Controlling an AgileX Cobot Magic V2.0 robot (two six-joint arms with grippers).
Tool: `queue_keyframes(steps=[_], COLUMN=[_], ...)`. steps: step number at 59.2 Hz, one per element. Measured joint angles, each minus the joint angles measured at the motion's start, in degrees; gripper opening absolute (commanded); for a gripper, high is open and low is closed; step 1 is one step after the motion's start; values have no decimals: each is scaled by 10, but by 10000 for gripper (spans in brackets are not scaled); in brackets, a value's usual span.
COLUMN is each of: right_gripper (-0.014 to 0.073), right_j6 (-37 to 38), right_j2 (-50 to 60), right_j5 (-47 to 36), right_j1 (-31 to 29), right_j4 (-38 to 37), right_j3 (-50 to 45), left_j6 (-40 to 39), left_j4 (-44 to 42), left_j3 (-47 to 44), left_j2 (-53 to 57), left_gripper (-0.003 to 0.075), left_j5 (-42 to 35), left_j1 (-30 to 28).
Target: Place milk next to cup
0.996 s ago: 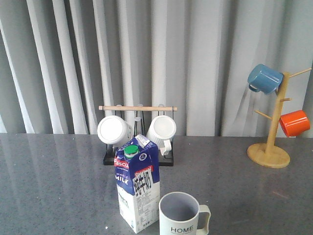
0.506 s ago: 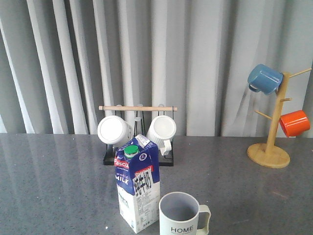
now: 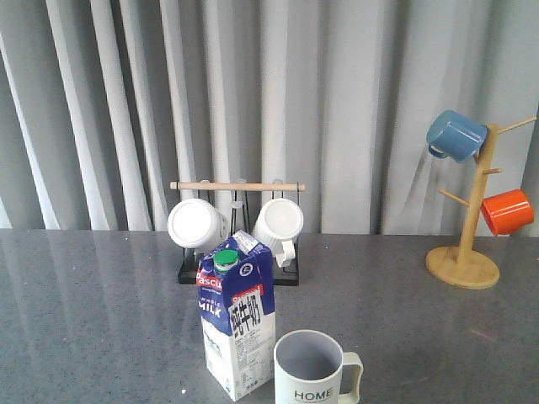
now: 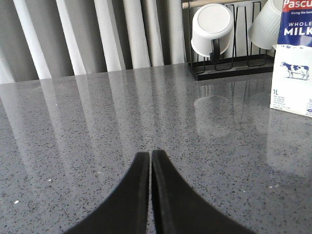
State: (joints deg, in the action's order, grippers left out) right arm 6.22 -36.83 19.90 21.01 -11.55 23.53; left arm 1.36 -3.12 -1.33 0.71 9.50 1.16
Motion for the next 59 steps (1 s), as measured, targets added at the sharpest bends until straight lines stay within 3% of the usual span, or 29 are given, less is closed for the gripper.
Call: queue_keyframes(steps=[48, 59], right_gripper=[-4, -4], right_j6=[0, 0], right_j2=[1, 44], right_j5=[1, 1], right_j1=[0, -12], right_j4=[-2, -30], right_j3=[0, -15], left_j6=[0, 0], left_j4=[-1, -1], left_j3=[0, 0], left_j2=[0, 0], left_gripper=[-6, -6], left_j5=[0, 0], left_j1=[0, 0])
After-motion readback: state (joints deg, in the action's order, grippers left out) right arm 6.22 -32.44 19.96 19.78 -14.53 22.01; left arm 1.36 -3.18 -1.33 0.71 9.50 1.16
